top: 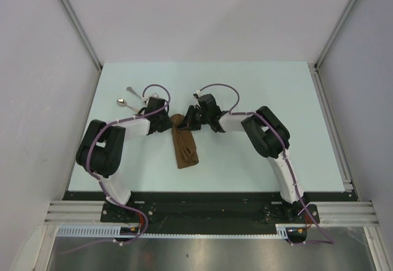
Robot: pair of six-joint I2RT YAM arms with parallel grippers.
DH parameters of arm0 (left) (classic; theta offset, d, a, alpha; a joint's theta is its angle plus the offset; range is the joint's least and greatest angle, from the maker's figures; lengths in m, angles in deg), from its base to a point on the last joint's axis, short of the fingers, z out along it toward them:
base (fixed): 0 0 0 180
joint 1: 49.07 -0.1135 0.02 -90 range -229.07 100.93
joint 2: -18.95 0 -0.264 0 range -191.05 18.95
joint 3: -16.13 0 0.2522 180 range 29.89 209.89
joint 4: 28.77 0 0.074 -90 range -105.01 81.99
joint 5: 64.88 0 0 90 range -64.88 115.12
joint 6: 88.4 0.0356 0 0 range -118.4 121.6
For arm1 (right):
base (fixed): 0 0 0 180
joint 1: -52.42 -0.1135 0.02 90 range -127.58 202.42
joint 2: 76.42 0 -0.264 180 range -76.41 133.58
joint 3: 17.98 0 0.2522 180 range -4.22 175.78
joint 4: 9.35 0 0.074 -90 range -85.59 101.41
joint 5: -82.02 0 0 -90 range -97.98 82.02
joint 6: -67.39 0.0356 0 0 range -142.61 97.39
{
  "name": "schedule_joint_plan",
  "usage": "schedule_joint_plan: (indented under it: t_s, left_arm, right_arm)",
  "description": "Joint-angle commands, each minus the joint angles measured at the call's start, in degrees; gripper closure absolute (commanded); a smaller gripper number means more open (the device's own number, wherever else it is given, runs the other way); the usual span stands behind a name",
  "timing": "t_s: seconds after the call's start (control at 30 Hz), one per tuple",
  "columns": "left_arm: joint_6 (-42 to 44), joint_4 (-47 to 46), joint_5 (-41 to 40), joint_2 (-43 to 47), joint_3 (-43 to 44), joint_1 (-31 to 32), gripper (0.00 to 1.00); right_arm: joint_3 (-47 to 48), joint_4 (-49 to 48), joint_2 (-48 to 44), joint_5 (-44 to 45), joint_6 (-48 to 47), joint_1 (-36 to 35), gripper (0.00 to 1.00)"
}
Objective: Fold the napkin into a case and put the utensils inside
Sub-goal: Stuff the top corner of the smaller-rectangle-folded napkin into the folded napkin.
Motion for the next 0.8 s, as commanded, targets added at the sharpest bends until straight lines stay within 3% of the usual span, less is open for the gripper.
schedule_joint_plan:
  t_s: [0.0, 0.23, 0.4, 0.47, 0.6, 0.77]
  left_arm:
    - [-4.87, 0.67, 5.5, -2.37, -2.74, 5.35, 0.9]
    - [-5.33, 1.97, 5.0, 0.7, -4.14, 9.4, 0.89]
    - [2.38, 10.14, -3.7, 6.94, -3.01, 7.64, 0.68]
    - [5.56, 11.12, -6.87, 10.45, -1.52, 7.64, 0.64]
    - [16.71, 11.03, -1.45, 11.17, 2.87, 7.82, 0.69]
    - [22.79, 11.12, 1.03, 9.42, 5.78, 9.49, 0.75]
  right_arm:
    - [-4.59, 5.79, -5.19, 2.92, -2.69, -0.02, 0.94]
    - [-12.24, 3.78, -10.92, 4.77, -0.67, 0.07, 0.94]
    - [-14.18, 2.37, -11.18, 4.95, 3.01, 0.15, 0.95]
    - [-14.71, 1.49, -11.27, 5.12, 4.16, -0.02, 0.94]
    - [-14.54, 2.36, -11.79, 5.91, 5.92, -0.28, 0.95]
    - [-14.19, 3.6, -12.68, 6.62, 8.11, -0.37, 0.95]
